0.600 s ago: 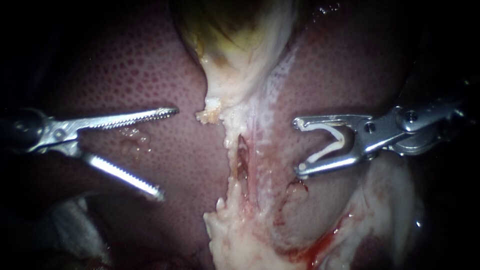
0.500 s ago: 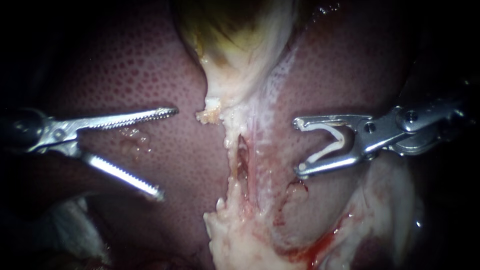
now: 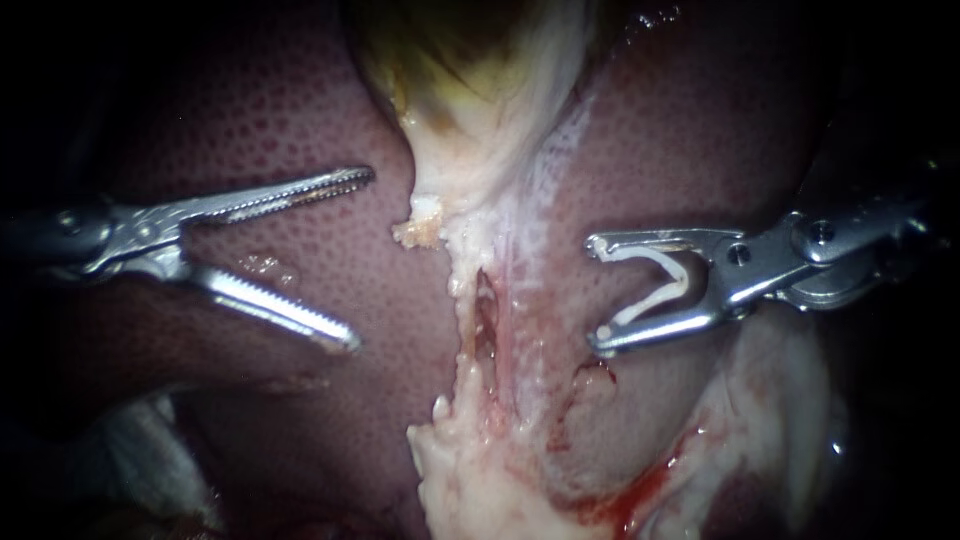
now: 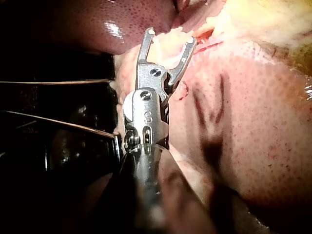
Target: Grabbing gallbladder
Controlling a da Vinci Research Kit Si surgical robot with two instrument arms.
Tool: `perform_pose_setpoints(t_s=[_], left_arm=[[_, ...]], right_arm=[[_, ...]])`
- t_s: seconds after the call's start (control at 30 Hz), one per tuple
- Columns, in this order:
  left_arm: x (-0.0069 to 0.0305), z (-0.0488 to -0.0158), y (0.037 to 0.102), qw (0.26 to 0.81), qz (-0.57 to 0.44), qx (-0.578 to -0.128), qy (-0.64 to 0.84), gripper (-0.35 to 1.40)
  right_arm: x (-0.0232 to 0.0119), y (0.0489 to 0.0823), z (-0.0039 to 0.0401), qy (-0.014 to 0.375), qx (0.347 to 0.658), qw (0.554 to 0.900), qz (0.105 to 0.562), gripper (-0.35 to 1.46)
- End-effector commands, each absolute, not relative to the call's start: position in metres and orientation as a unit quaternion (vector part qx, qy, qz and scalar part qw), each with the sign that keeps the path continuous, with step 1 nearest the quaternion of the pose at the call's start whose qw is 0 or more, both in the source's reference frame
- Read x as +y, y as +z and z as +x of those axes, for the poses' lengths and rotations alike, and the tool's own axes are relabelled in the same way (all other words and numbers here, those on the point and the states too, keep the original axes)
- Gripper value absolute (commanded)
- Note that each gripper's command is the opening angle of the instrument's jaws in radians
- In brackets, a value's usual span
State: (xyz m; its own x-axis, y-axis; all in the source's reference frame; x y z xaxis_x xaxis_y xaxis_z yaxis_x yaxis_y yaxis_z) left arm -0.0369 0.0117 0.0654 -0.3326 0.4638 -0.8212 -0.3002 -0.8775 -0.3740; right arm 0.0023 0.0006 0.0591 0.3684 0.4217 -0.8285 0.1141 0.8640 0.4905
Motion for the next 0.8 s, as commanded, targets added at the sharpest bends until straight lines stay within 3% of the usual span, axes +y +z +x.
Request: perform_pose_setpoints(t_s=[0.03,0.2,0.5,0.73,0.8], left_arm=[[0.012,-0.0371,0.0658,0.239,-0.525,-0.077,0.813,0.86],[0.0127,-0.0375,0.0677,0.268,-0.52,-0.084,0.807,0.76],[0.0122,-0.0382,0.0699,0.316,-0.511,-0.107,0.793,0.34],[0.0122,-0.0378,0.0702,0.326,-0.506,-0.115,0.79,0.24],[0.0122,-0.0375,0.0702,0.332,-0.504,-0.12,0.788,0.05]], right_arm=[[0.0006,0.0591,0.0024,0.097,0.553,0.791,0.242,0.6],[0.0006,0.0591,0.0024,0.097,0.553,0.791,0.242,0.6],[0.0006,0.0591,0.0024,0.097,0.553,0.791,0.242,0.6],[0.0006,0.0591,0.0024,0.097,0.553,0.791,0.242,0.6],[0.0006,0.0591,0.0024,0.097,0.553,0.791,0.242,0.6]])
